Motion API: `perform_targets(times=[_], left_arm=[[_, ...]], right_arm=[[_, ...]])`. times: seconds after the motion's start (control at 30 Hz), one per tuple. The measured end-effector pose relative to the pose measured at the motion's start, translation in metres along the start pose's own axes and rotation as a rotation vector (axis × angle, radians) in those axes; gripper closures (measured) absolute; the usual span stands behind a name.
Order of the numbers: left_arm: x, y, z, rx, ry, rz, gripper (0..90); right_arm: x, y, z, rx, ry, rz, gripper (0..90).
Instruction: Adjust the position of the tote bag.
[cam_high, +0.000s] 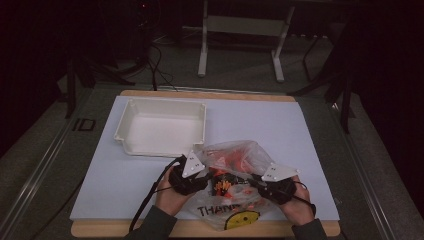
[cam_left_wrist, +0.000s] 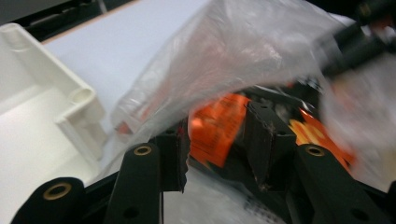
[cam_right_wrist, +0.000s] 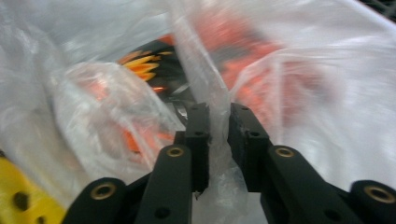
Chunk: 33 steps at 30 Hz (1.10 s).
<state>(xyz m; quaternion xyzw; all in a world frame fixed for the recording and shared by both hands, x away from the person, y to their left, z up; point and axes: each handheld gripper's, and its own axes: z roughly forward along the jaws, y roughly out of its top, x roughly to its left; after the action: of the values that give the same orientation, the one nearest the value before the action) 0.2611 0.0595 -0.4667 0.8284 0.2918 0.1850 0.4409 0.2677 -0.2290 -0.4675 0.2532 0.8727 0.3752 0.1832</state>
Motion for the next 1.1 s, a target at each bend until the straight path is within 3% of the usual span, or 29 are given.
perform_targets(times=[0.17, 0.33, 0.4, 0.63, 0.8, 0.83, 1.0, 1.1], left_arm=[[-0.01, -0.011, 0.002, 0.043, -0.006, 0.048, 59.2], [-0.011, -0.026, 0.009, 0.096, -0.005, 0.052, 58.4], [-0.011, -0.032, 0.011, 0.114, -0.002, 0.048, 58.4], [-0.01, -0.041, 0.018, 0.167, 0.022, 0.071, 60.0], [-0.01, -0.047, 0.022, 0.202, 0.07, 0.103, 74.0], [-0.008, -0.05, 0.024, 0.23, 0.09, 0.106, 76.8], [-0.003, -0.055, 0.026, 0.259, 0.119, 0.093, 84.3], [0.002, -0.054, 0.024, 0.263, 0.161, 0.069, 86.3]], right_arm=[[-0.017, -0.004, -0.006, -0.024, -0.078, 0.083, 82.4], [-0.034, -0.009, -0.011, -0.035, -0.17, 0.154, 82.6], [-0.04, -0.011, -0.014, -0.042, -0.182, 0.19, 82.2], [-0.053, -0.012, -0.024, -0.084, -0.239, 0.249, 82.3], [-0.059, -0.011, -0.03, -0.115, -0.274, 0.284, 82.6], [-0.061, -0.013, -0.033, -0.126, -0.284, 0.297, 82.6], [-0.066, -0.018, -0.039, -0.138, -0.309, 0.324, 83.3], [-0.071, -0.022, -0.042, -0.136, -0.321, 0.348, 84.8]])
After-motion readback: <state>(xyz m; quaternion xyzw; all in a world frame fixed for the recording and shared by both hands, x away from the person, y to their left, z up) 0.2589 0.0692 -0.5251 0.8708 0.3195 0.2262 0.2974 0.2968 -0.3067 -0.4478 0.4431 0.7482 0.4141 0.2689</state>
